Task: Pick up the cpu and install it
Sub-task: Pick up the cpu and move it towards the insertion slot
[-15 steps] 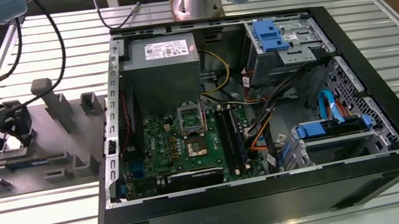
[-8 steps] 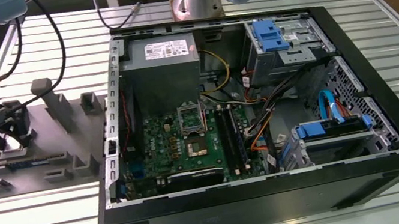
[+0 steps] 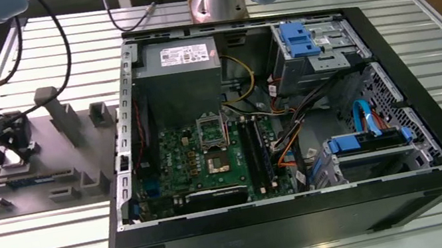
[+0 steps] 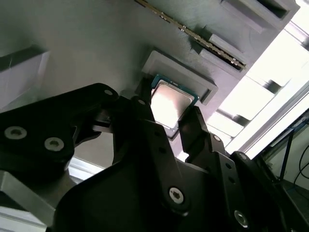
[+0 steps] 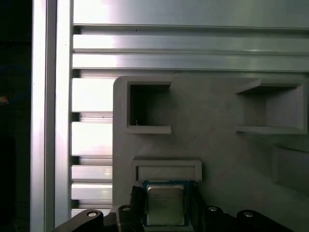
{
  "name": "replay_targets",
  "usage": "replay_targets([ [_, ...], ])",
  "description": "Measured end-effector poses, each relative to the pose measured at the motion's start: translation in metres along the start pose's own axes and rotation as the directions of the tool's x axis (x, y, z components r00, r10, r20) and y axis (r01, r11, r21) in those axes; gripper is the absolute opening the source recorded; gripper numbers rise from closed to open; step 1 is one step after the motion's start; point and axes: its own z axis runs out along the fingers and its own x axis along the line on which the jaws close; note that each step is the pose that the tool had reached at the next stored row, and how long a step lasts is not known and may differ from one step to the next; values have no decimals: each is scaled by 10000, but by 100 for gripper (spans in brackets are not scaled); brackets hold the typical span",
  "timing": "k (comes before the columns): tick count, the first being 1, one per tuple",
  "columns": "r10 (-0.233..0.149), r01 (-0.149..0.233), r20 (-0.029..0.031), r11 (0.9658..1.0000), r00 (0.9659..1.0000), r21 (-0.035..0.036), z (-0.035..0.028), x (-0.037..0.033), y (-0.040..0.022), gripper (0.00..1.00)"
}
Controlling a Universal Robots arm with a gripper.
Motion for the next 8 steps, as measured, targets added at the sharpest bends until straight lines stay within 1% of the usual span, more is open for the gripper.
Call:
replay_targets([
  [8,-1,1,0,10000,10000,0,-167,-2,1,47],
])
